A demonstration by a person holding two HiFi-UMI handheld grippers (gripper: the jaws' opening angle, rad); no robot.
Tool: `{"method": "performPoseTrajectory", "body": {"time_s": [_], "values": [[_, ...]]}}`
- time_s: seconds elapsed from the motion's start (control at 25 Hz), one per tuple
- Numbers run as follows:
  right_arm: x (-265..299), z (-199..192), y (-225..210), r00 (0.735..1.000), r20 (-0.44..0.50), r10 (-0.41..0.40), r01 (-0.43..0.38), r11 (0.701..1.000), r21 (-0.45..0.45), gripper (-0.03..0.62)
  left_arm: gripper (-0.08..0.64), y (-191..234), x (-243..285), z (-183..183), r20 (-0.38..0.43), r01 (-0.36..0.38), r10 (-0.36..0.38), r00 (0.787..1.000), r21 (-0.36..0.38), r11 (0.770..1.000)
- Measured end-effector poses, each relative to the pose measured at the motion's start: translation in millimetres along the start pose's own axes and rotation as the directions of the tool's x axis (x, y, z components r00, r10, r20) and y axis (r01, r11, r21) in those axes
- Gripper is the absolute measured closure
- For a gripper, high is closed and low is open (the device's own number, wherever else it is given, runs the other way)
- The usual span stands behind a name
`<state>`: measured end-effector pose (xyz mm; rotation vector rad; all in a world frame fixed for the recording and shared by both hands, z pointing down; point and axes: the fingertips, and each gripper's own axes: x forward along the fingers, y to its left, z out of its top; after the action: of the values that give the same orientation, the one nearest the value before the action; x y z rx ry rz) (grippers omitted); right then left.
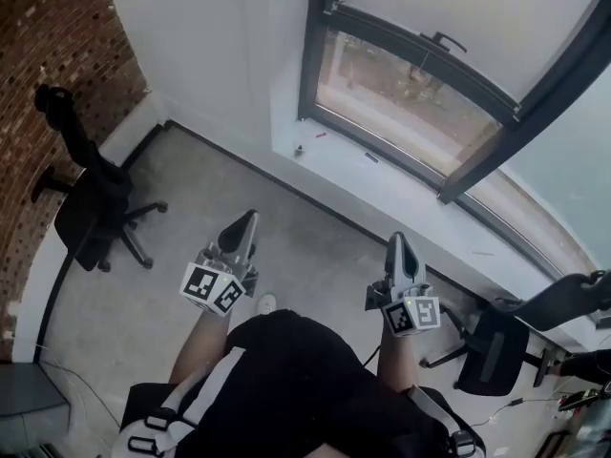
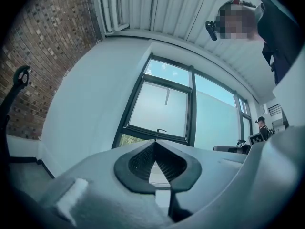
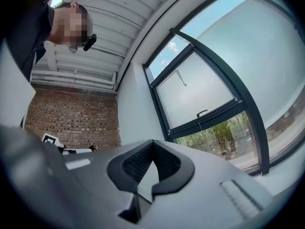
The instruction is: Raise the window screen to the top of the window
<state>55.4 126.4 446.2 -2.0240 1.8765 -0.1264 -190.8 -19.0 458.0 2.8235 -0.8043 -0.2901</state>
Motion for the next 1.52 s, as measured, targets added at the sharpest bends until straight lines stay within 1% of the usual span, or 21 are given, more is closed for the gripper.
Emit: {"method": "performPoseTrajectory", "body": {"time_s": [0.16, 0.28, 0.4, 0.52, 0.68, 1.0, 1.08, 1.2, 1.4, 1.52], "values": [[-5.0, 6.8, -8.6, 0.997, 0.024, -0.075, 0.076, 0.997, -0.03, 0.588, 0.555, 1.3, 23.0, 14.7, 0.021, 0.059, -0.058, 0.998, -0.015, 0.998], [-8.7, 8.5, -11.0, 0.991, 0.044, -0.125, 0.127, 0.991, -0.039, 0.588, 0.555, 0.8, 35.7, 13.3, 0.006, 0.114, -0.114, 0.993, -0.024, 0.993], [-15.3, 2.2, -17.0, 0.982, 0.044, -0.186, 0.189, 0.979, -0.081, 0.588, 0.557, 3.1, 48.6, 9.2, -0.014, 0.166, -0.166, 0.986, -0.036, 0.986], [-20.9, -0.4, -14.6, 0.969, 0.06, -0.24, 0.244, 0.966, -0.088, 0.588, 0.557, 4.1, 59.0, 7.0, -0.029, 0.218, -0.219, 0.975, -0.048, 0.975], [-22.0, -3.3, -14.5, 0.954, 0.064, -0.294, 0.299, 0.95, -0.092, 0.588, 0.555, 5.4, 69.3, 1.8, -0.055, 0.277, -0.28, 0.958, -0.06, 0.959], [-28.2, -4.5, -15.4, 0.919, 0.075, -0.387, 0.394, 0.911, -0.125, 0.588, 0.557, 11.2, 101.3, -15.1, -0.095, 0.354, -0.361, 0.928, -0.083, 0.931], [-28.2, -4.8, -22.4, 0.912, 0.073, -0.404, 0.41, 0.904, -0.122, 0.588, 0.557, 9.8, 113.3, -15.8, -0.098, 0.365, -0.373, 0.923, -0.086, 0.927], [-20.6, -4.5, -41.5, 0.909, 0.071, -0.411, 0.416, 0.903, -0.11, 0.588, 0.557, 8.2, 132.4, -16.6, -0.098, 0.365, -0.371, 0.923, -0.078, 0.928], [11.8, 0.2, -87.5, 0.92, 0.106, -0.377, 0.385, 0.92, -0.07, 0.588, 0.557, 5.0, 174.9, -19.3, -0.112, 0.345, -0.345, 0.932, -0.023, 0.938], [35.6, 3.4, -118.6, 0.933, 0.104, -0.343, 0.35, 0.935, -0.054, 0.588, 0.556, 1.5, 200.4, -14.8, -0.1, 0.323, -0.321, 0.942, 0.006, 0.946]]}}
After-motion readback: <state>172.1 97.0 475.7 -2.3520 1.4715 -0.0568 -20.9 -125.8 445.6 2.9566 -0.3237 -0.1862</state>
